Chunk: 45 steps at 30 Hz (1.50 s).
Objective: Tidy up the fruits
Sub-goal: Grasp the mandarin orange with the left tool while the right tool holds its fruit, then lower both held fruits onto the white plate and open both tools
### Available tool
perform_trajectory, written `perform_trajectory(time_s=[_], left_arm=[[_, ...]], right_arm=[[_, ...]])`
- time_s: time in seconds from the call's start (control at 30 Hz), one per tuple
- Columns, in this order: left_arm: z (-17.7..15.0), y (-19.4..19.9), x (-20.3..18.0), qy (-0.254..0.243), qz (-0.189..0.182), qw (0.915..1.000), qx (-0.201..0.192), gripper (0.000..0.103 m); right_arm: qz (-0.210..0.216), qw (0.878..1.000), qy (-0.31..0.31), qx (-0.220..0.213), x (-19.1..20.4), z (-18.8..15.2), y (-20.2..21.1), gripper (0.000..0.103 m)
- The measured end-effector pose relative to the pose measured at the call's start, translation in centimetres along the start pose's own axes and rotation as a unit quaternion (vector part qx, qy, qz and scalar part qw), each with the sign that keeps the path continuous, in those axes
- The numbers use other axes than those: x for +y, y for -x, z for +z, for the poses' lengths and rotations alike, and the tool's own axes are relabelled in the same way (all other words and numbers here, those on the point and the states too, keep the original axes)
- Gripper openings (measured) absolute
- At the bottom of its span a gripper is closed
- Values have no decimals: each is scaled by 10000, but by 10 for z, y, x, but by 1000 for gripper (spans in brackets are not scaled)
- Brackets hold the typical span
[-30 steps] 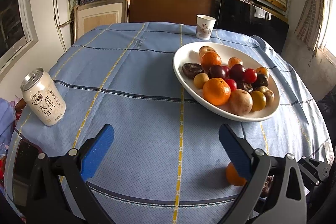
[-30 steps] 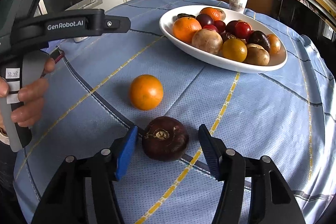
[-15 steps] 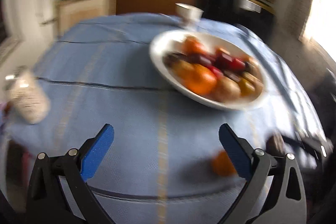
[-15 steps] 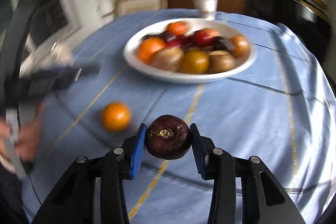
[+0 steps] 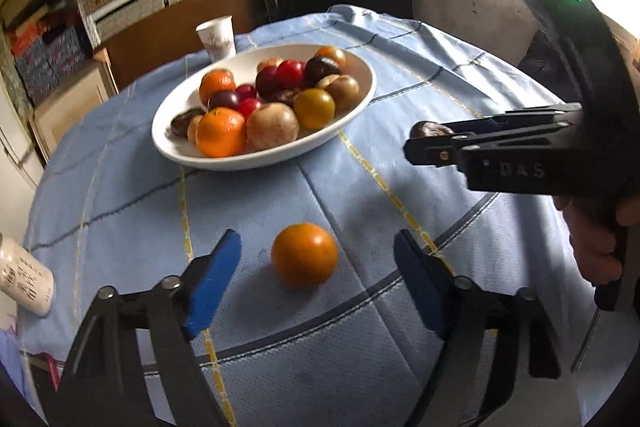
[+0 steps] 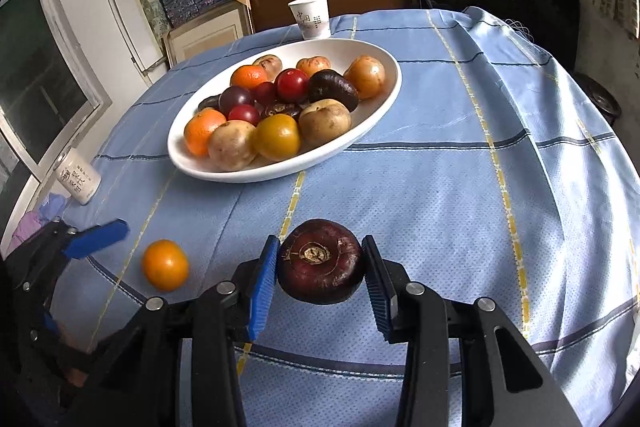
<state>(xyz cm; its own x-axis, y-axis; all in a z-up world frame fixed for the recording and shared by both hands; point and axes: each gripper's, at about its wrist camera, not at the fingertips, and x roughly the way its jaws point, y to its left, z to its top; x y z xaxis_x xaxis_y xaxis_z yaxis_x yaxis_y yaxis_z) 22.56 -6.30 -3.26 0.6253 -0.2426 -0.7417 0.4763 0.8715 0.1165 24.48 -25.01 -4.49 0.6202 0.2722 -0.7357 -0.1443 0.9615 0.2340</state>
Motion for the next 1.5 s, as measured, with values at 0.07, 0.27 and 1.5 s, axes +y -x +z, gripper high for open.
perform_trajectory(time_s=[0.07, 0.27, 1.5], left_arm=[[0, -3, 6, 105, -79, 9999, 72, 66], [-1, -7, 11, 197, -158, 9996, 136, 65], [106, -55, 104, 1445, 785, 9850, -517, 38]], right_arm=[[-7, 10000, 3, 41, 0, -1, -1, 42], [6, 10000, 15, 77, 0, 0, -3, 42], [60, 9931, 205, -1151, 12, 98, -47, 43]])
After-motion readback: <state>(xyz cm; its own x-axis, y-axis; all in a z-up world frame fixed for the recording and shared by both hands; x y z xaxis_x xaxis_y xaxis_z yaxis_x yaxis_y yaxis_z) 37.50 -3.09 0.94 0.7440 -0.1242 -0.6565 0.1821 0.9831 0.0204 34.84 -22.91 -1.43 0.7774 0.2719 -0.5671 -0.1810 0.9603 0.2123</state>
